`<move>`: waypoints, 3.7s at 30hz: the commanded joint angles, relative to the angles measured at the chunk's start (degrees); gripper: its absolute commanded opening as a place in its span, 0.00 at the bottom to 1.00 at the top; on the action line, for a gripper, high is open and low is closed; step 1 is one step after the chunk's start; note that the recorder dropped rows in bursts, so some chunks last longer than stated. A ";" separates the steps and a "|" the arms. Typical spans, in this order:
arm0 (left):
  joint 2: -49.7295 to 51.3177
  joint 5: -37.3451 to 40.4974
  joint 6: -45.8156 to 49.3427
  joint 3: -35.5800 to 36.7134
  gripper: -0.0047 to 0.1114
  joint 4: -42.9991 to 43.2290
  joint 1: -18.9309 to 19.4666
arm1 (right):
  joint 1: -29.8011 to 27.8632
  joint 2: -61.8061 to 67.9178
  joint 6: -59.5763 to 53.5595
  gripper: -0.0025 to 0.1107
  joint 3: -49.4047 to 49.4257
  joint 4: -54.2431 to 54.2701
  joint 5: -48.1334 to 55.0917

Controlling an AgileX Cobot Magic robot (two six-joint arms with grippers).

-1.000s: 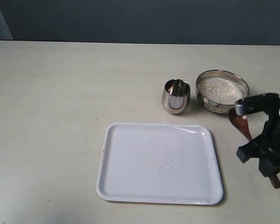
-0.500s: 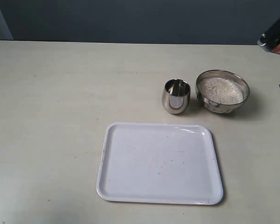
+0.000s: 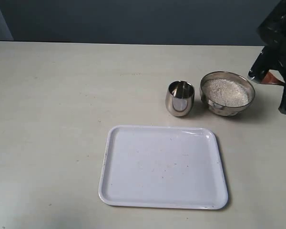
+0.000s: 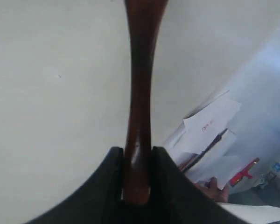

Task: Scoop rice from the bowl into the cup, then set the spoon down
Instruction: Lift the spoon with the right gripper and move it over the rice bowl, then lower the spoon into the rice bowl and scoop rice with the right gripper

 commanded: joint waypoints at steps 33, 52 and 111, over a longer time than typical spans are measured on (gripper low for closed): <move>-0.31 -0.30 -0.32 -0.16 0.04 -0.30 0.01 | 11.55 6.85 -2.85 0.02 -0.49 -23.54 0.22; -0.31 -0.30 -0.32 -0.16 0.04 -0.30 0.01 | 11.55 12.39 -4.00 0.02 -0.49 -25.15 0.22; -0.31 -0.29 -0.32 -0.16 0.04 -0.30 0.01 | 9.96 12.18 -14.70 0.02 -8.47 -5.07 0.22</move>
